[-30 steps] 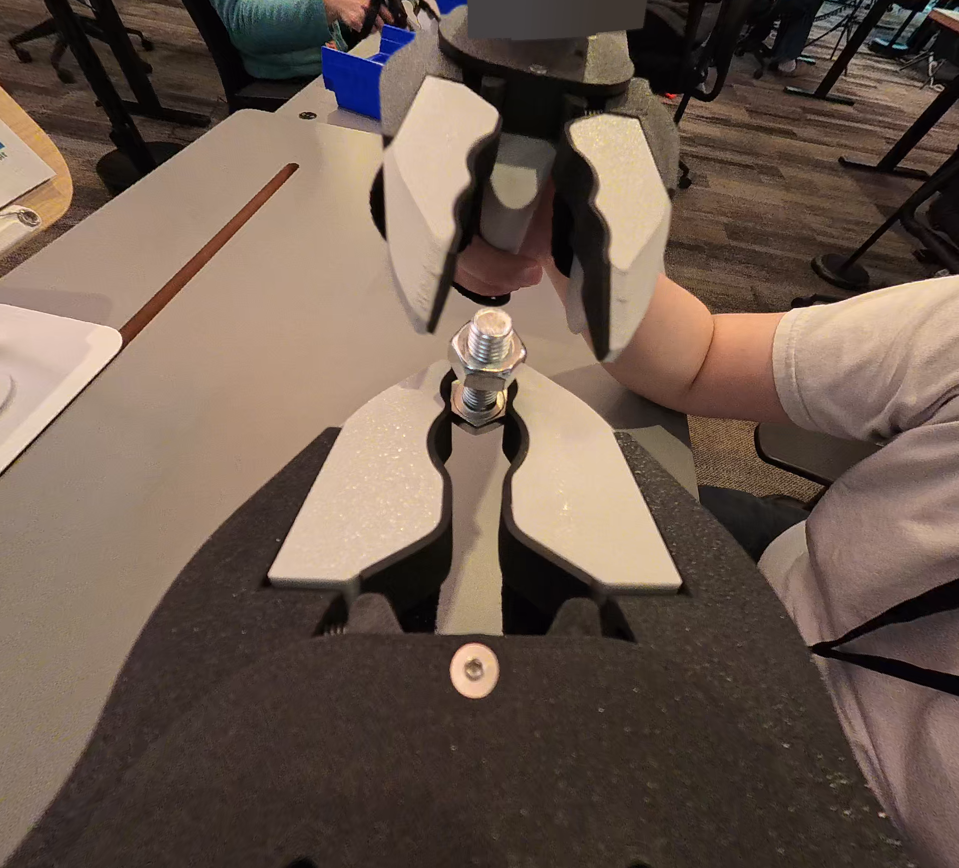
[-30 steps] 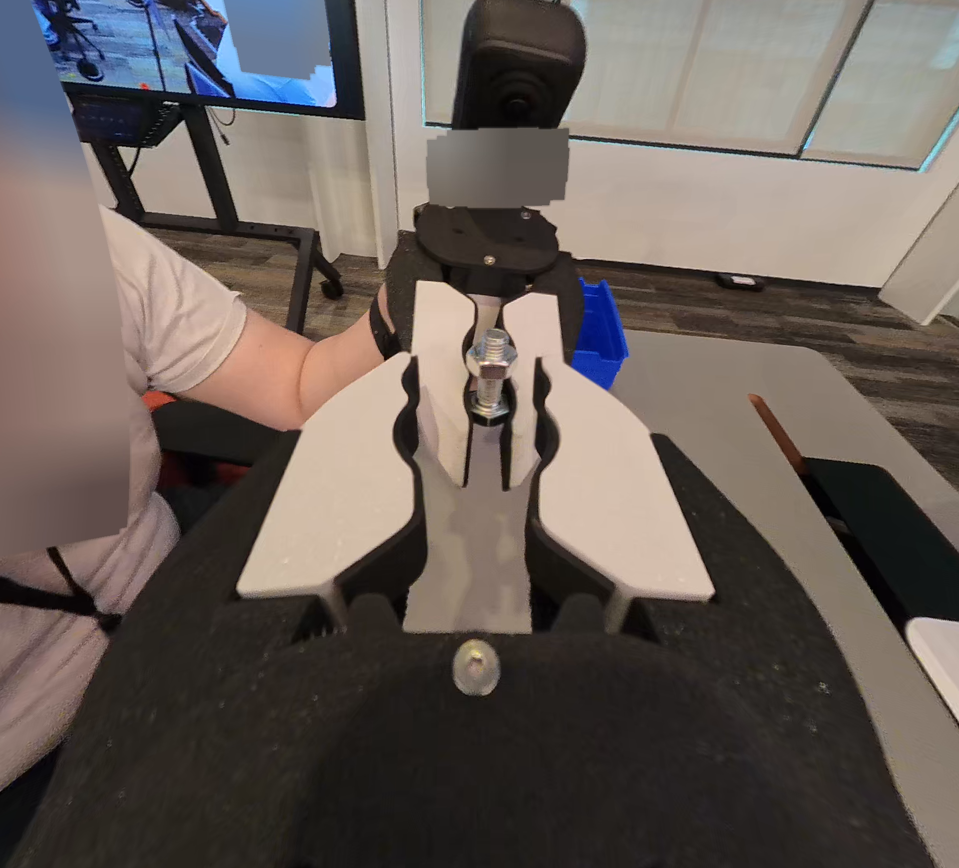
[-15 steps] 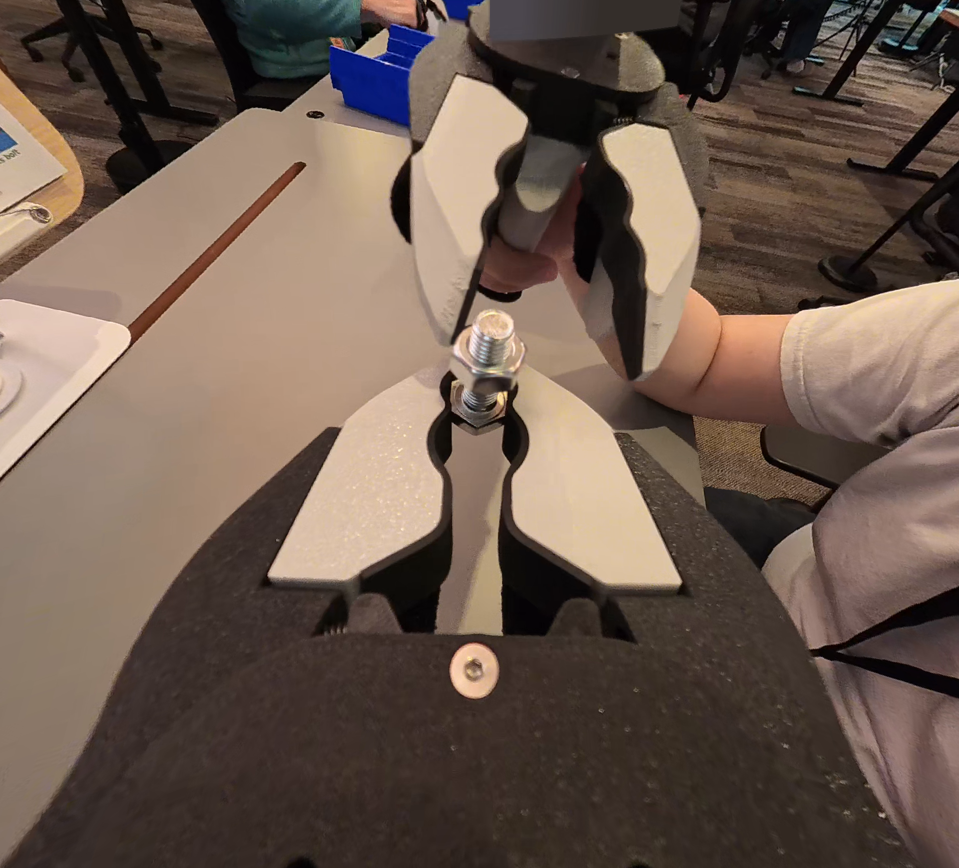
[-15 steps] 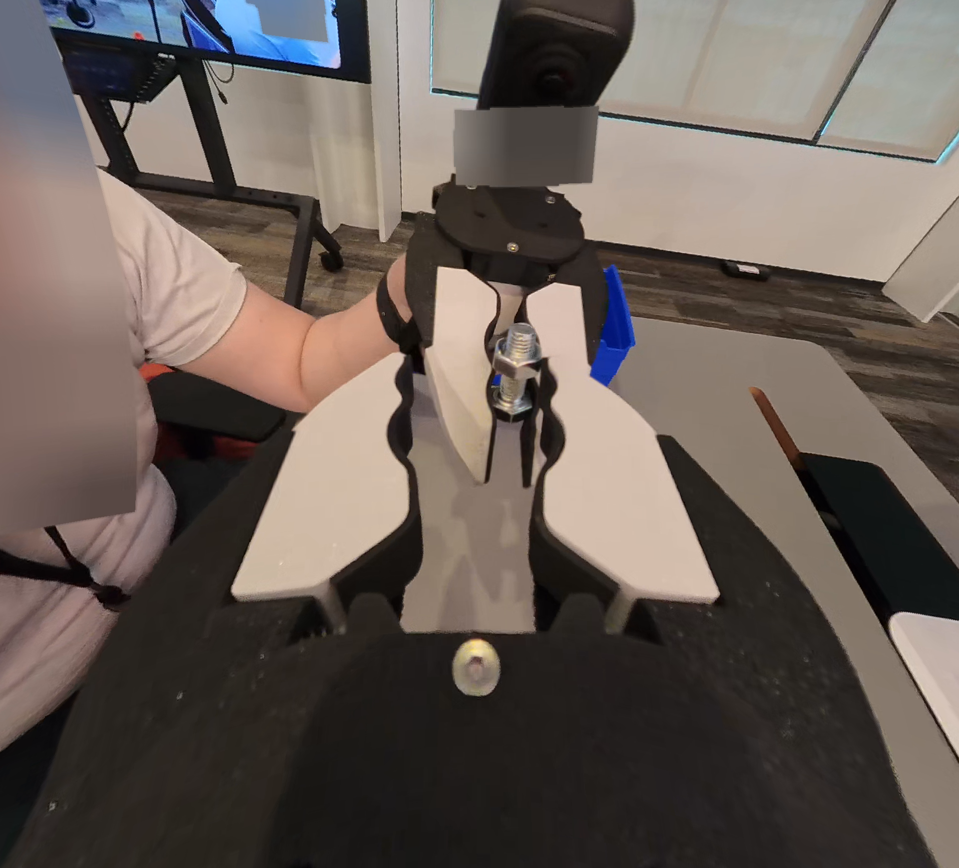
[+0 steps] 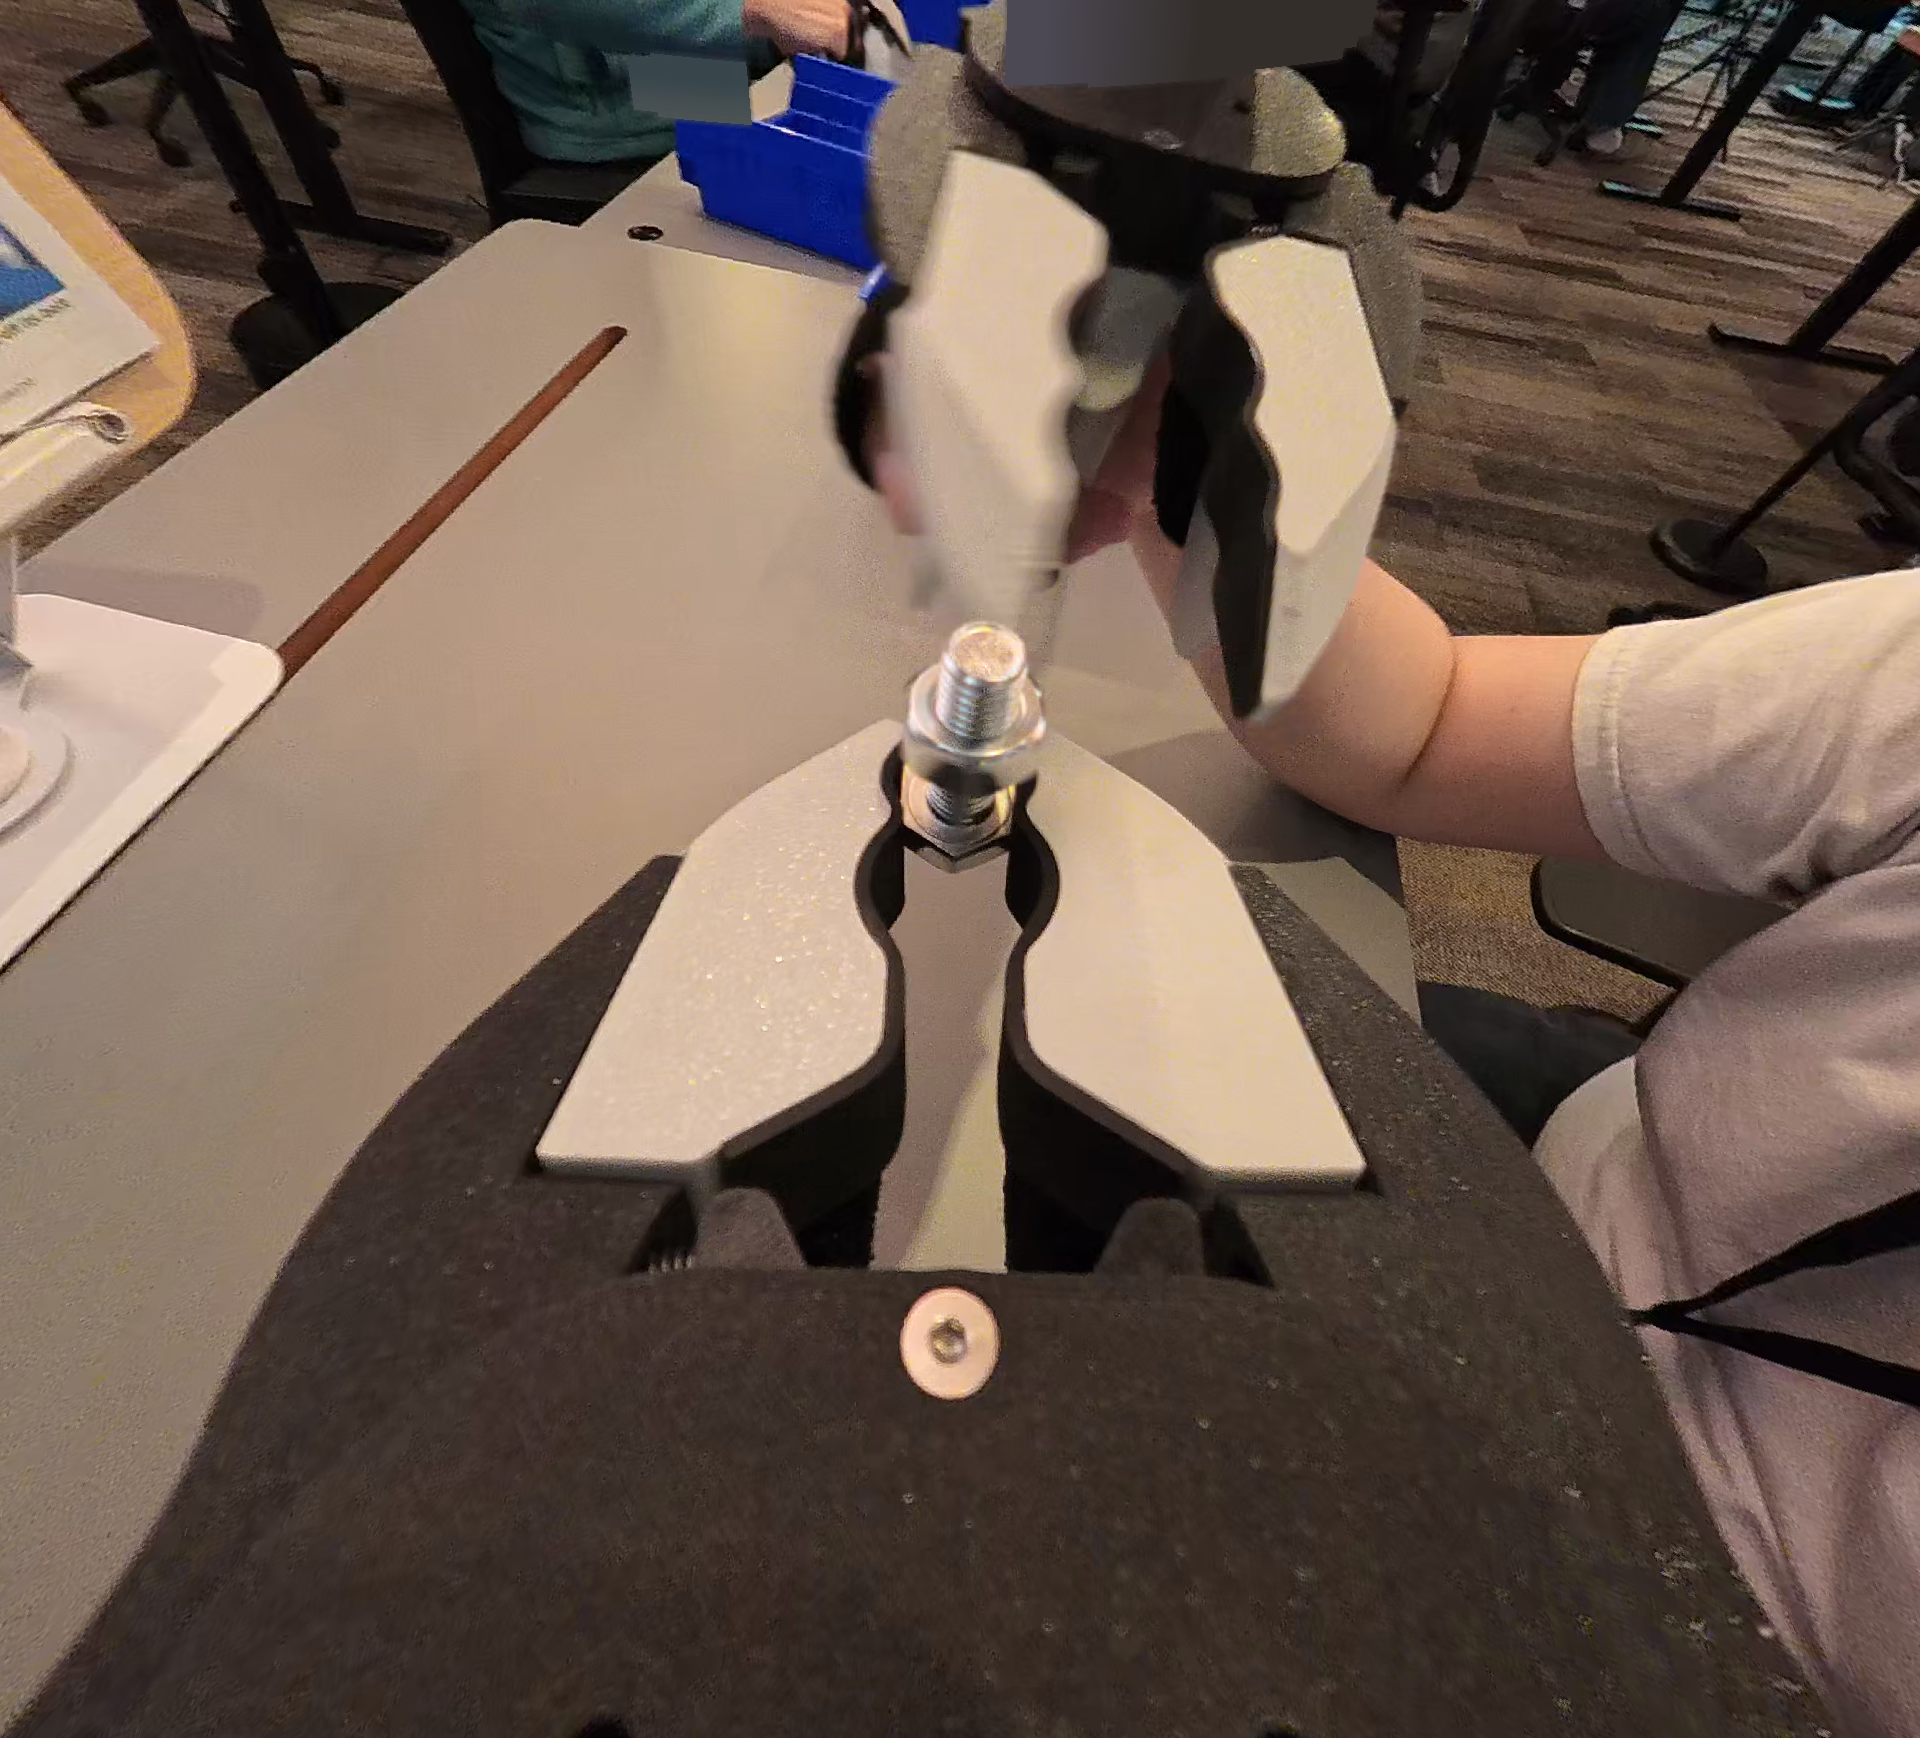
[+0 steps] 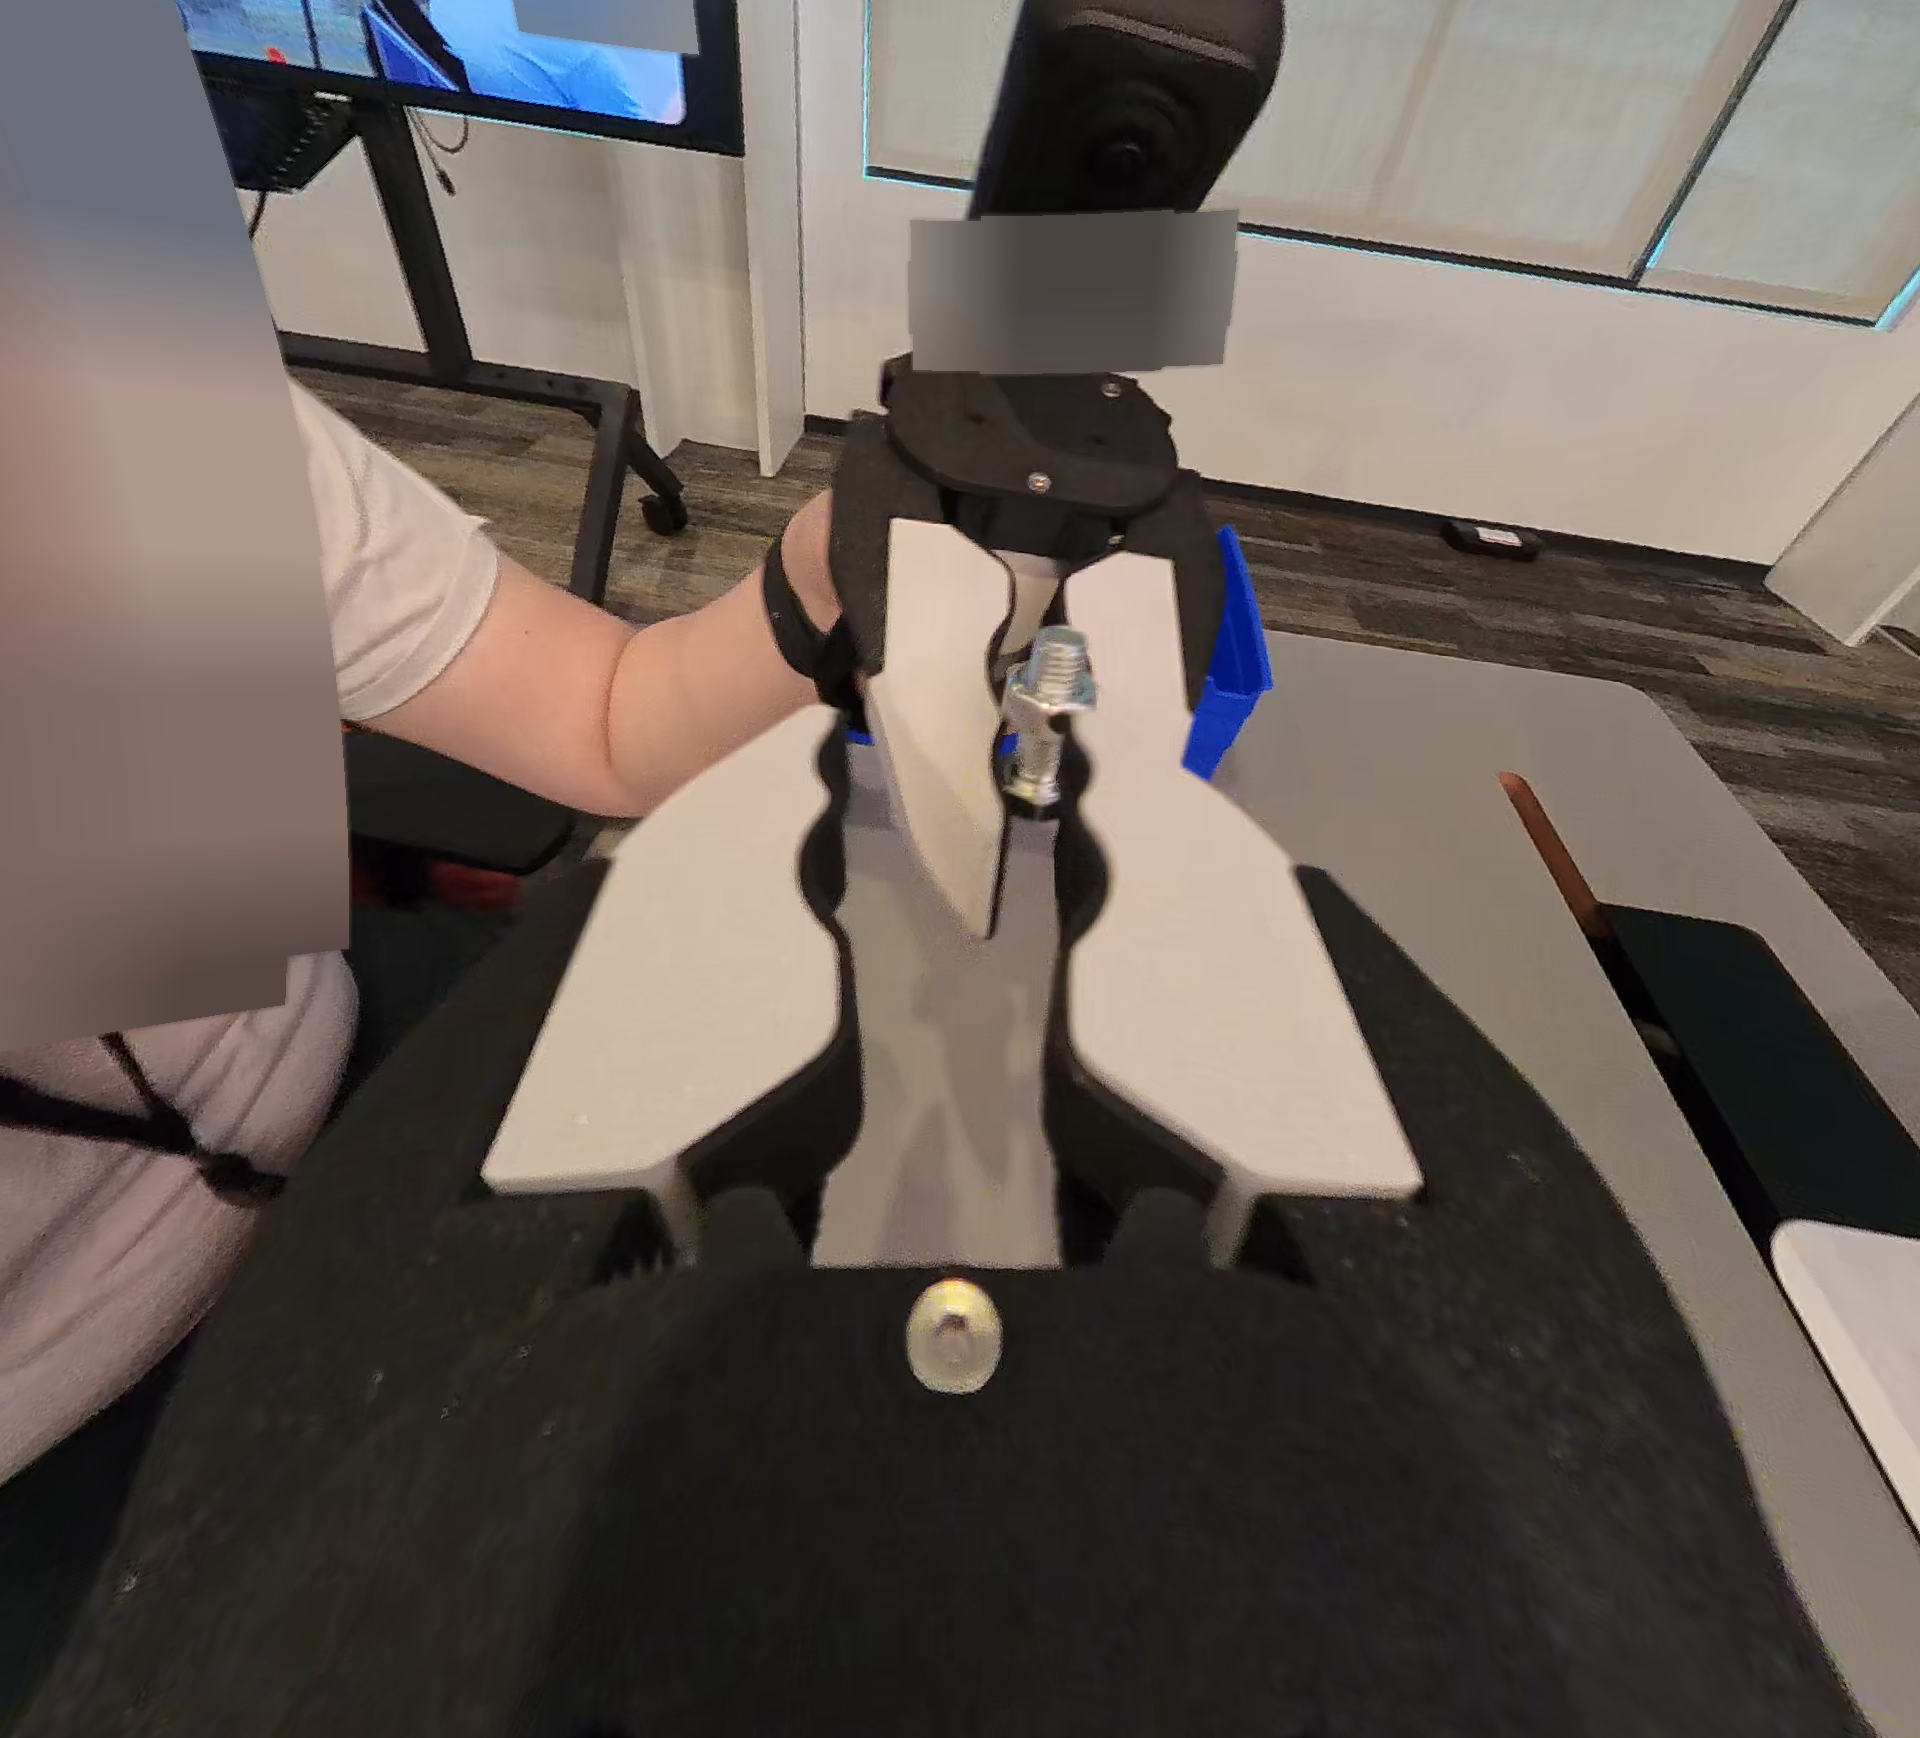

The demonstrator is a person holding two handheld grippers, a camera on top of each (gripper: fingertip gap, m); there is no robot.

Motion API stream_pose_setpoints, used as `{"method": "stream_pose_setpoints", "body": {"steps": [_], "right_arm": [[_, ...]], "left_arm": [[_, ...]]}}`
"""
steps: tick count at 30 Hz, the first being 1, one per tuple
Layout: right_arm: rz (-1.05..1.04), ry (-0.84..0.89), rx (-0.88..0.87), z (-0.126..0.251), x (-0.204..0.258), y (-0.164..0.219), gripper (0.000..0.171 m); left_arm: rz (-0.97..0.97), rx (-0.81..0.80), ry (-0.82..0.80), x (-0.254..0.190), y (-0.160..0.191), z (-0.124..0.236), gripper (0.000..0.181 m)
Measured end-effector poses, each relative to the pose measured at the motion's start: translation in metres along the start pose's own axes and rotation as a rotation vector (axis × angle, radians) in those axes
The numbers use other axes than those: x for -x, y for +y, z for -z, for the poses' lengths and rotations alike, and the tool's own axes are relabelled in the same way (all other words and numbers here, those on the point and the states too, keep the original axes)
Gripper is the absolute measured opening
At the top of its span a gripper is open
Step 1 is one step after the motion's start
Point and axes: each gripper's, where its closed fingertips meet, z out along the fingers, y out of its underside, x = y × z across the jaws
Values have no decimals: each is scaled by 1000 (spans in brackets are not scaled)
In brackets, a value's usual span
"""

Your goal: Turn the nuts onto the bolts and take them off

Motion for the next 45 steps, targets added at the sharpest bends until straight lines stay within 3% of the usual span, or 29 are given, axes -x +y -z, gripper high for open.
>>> {"method": "stream_pose_setpoints", "body": {"steps": [1,2,6,12,14,15,21,27,45], "right_arm": [[-3,-36,-16,3,5,-3,19],[-14,-41,-43,6,6,-7,17],[-25,59,-67,4,-12,-8,39],[-18,4,-13,-2,-2,-1,43],[-12,-62,-18,5,9,-4,14],[-17,-69,-42,8,10,-8,14],[-16,40,-22,8,-10,-1,33],[11,24,72,1,-7,15,36],[-57,55,11,-6,-19,11,36]], "left_arm": [[2,-5,-10,2,-1,1,14],[5,-6,2,1,-1,1,14],[-2,0,27,-5,0,-1,15],[-3,12,22,-4,2,-2,14],[3,-5,2,0,-1,0,14],[9,-9,16,-2,-1,1,15],[-8,10,40,-8,1,-4,15],[1,21,38,-6,4,-6,15],[5,25,0,2,6,-11,14]]}}
